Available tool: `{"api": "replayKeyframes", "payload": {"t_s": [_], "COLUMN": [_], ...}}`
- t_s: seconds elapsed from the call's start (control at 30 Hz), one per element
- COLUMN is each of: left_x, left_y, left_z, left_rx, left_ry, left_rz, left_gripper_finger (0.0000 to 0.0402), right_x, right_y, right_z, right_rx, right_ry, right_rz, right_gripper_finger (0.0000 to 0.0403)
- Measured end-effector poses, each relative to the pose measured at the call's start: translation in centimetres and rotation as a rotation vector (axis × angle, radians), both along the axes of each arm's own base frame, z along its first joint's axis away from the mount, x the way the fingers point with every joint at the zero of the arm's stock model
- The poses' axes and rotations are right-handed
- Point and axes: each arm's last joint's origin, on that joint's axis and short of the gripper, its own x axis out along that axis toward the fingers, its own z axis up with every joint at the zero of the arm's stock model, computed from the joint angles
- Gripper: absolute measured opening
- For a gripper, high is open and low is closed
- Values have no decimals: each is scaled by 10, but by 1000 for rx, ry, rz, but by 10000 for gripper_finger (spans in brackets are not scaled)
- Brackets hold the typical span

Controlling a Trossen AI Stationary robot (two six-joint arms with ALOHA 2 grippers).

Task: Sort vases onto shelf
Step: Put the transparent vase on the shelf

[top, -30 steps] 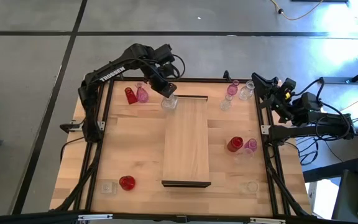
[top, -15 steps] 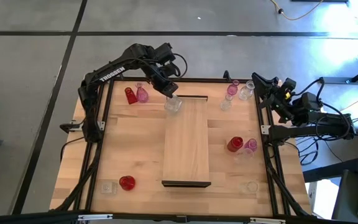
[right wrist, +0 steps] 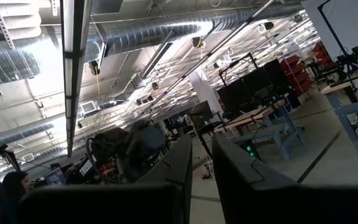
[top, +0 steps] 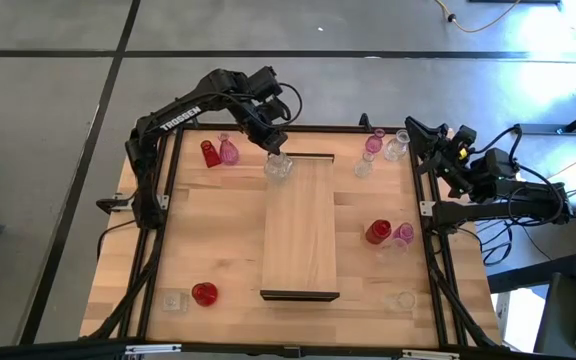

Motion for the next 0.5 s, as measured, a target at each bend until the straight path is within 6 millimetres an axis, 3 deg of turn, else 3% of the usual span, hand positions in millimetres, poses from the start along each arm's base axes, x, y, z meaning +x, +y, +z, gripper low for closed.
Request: {"api": "replayKeyframes", "payload": {"t_s": [0.5], "left_x": [0], "left_y": [4], "left_z": [2], "left_rx": [-17], "left_ry": [-30], "left_rz": [25], "left_gripper_finger": [89], "right_x": [1], "right_y": [0], "right_z": [-2], "right_rx": [2], "right_ry": [20], "right_rz": [1], "right_gripper_finger": [53]}}
